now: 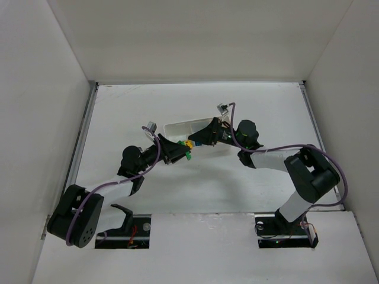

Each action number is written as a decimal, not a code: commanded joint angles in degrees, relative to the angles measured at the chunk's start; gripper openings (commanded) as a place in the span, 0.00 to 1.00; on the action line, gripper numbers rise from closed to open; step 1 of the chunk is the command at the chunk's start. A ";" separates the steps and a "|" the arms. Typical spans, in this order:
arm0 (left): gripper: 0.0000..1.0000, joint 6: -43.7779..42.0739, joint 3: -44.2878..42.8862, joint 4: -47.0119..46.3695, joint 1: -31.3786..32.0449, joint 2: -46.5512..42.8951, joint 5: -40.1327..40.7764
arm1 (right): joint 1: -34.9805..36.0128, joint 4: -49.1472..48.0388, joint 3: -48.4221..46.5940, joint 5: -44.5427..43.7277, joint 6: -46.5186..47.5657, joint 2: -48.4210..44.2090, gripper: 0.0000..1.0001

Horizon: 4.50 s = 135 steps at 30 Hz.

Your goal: Sort the legos into containers by color

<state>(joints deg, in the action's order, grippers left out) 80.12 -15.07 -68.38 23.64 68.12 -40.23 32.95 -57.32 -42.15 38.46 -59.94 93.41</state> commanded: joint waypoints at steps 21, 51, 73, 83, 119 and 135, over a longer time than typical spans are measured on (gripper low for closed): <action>0.18 -0.40 -2.33 -7.82 1.63 3.60 1.82 | -0.65 -16.51 -1.35 6.72 -8.79 4.15 0.68; 0.21 -1.54 -1.54 -7.56 0.93 4.04 2.26 | -0.12 -16.24 -1.27 6.19 -8.79 4.68 0.37; 0.39 -1.54 -0.84 -7.38 0.31 4.74 2.43 | -3.38 -20.90 0.05 4.79 -12.92 5.47 0.36; 0.44 -1.63 -0.93 -6.85 0.66 4.13 2.43 | -3.38 -18.36 -0.04 3.64 -11.08 5.65 0.36; 0.19 -6.99 0.22 3.42 -2.32 -6.68 3.93 | -6.80 -17.57 2.77 0.04 -10.90 3.28 0.38; 0.19 -18.93 -5.40 25.46 -1.01 -10.99 17.71 | 0.57 31.20 0.06 -56.54 29.69 -16.07 0.40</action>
<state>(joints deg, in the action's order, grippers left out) 67.02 -16.12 -47.66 21.58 59.29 -26.76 30.72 -39.27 -38.52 0.99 -43.09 76.90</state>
